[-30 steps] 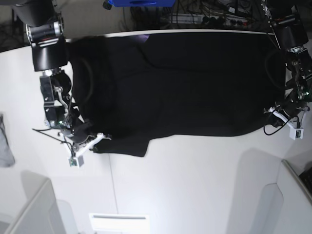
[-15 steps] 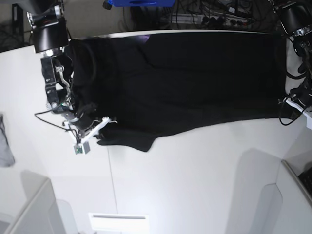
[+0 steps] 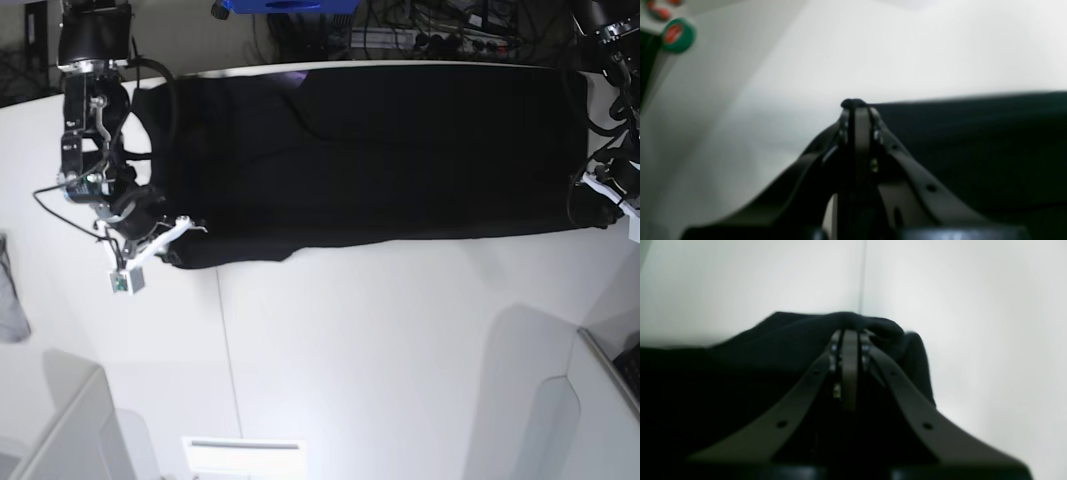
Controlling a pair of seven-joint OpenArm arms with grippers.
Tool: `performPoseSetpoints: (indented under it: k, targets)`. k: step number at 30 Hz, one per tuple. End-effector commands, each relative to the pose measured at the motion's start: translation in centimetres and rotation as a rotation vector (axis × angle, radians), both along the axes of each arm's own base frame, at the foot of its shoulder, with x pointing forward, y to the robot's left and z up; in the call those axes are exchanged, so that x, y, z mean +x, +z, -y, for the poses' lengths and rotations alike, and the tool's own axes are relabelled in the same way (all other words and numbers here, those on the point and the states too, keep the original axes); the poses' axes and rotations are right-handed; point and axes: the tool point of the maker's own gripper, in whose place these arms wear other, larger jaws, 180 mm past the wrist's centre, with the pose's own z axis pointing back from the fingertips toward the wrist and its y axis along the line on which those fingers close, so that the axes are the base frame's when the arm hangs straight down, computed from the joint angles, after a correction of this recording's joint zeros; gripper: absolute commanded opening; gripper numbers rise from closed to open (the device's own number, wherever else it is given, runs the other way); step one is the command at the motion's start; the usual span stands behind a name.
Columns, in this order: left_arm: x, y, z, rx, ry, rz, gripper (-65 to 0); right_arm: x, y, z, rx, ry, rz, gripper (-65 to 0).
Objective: Fold the T-shirt properly
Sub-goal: 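Lift the hem with both grippers and fold it onto the shoulders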
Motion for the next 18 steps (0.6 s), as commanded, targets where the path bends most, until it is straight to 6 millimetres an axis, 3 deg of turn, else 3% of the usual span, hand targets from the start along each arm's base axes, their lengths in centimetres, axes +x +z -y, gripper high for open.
performPoseSetpoints:
  k: [1, 9, 18]
  targets:
    - [0.2, 1.3, -0.4, 0.029, -0.007, 0.028, -65.0, 0.6, 1.9, 0.1, 0.004, 0.001, 0.062, -65.0]
    - [-1.9, -0.3, 0.2, 0.037, -0.066, -0.044, -65.0, -2.9, 2.4, 1.5, -0.010, -0.028, 0.032, -65.0]
    - [-3.8, 0.5, -0.6, 0.070, -0.056, -0.046, -65.0, -6.1, 0.9, 1.6, -0.004, -0.036, -0.026, -65.0]
